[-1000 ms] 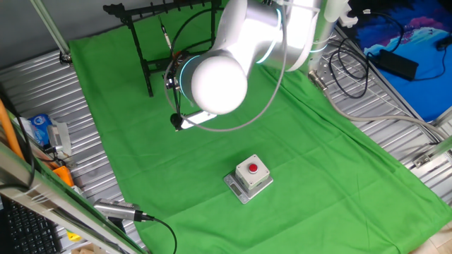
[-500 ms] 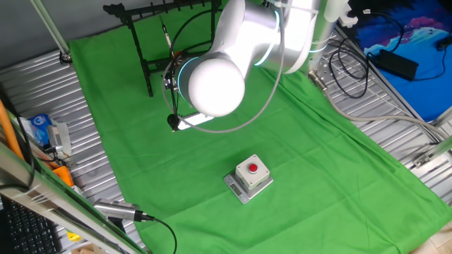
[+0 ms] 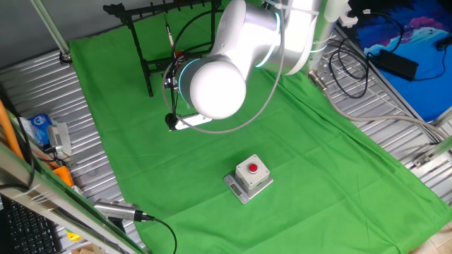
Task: Place the brush on the pen rack
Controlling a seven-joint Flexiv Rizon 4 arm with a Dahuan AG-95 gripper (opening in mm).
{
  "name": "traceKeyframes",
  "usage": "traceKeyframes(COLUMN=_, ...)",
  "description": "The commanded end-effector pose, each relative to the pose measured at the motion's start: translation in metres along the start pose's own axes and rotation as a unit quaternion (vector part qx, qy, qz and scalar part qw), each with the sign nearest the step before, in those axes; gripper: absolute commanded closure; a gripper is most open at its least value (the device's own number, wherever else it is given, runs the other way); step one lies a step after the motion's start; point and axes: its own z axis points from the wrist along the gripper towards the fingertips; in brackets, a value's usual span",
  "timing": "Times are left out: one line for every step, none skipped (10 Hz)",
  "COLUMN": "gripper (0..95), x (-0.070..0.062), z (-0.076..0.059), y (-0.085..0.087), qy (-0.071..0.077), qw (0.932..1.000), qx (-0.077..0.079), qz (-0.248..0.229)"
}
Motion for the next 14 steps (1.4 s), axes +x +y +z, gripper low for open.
traceKeyframes(gripper=95.0, x=0.000, z=0.000, y=0.000, qy=0.004, qw=0.9998, qx=0.005, qz=0.020)
traceKeyframes(gripper=95.0, x=0.000, z=0.000, y=0.000, qy=0.006, qw=0.9997, qx=0.006, qz=0.023)
traceKeyframes(gripper=95.0, x=0.000, z=0.000, y=0.000, qy=0.006, qw=0.9997, qx=0.007, qz=0.023)
traceKeyframes(gripper=95.0, x=0.000, z=0.000, y=0.000, qy=0.007, qw=0.9997, qx=0.007, qz=0.023)
traceKeyframes(gripper=95.0, x=0.000, z=0.000, y=0.000, qy=0.006, qw=0.9997, qx=0.008, qz=0.023)
traceKeyframes(gripper=95.0, x=0.000, z=0.002, y=0.002, qy=0.011, qw=0.9996, qx=0.009, qz=0.023)
traceKeyframes(gripper=95.0, x=0.000, z=0.004, y=0.007, qy=0.019, qw=0.9995, qx=0.014, qz=0.023)
traceKeyframes(gripper=95.0, x=0.000, z=0.005, y=0.008, qy=0.020, qw=0.9994, qx=0.016, qz=0.024)
traceKeyframes(gripper=95.0, x=0.002, z=0.005, y=0.010, qy=0.024, qw=0.9991, qx=0.025, qz=0.025)
traceKeyframes(gripper=95.0, x=0.003, z=0.003, y=0.010, qy=0.024, qw=0.9990, qx=0.027, qz=0.028)
traceKeyframes(gripper=95.0, x=0.005, z=0.002, y=0.012, qy=0.027, qw=0.9988, qx=0.031, qz=0.026)
traceKeyframes(gripper=95.0, x=0.008, z=0.003, y=0.013, qy=0.030, qw=0.9986, qx=0.038, qz=0.021)
traceKeyframes(gripper=95.0, x=0.013, z=0.005, y=0.015, qy=0.030, qw=0.9985, qx=0.042, qz=0.016)
traceKeyframes(gripper=95.0, x=0.018, z=0.007, y=0.017, qy=0.030, qw=0.9983, qx=0.047, qz=0.014)
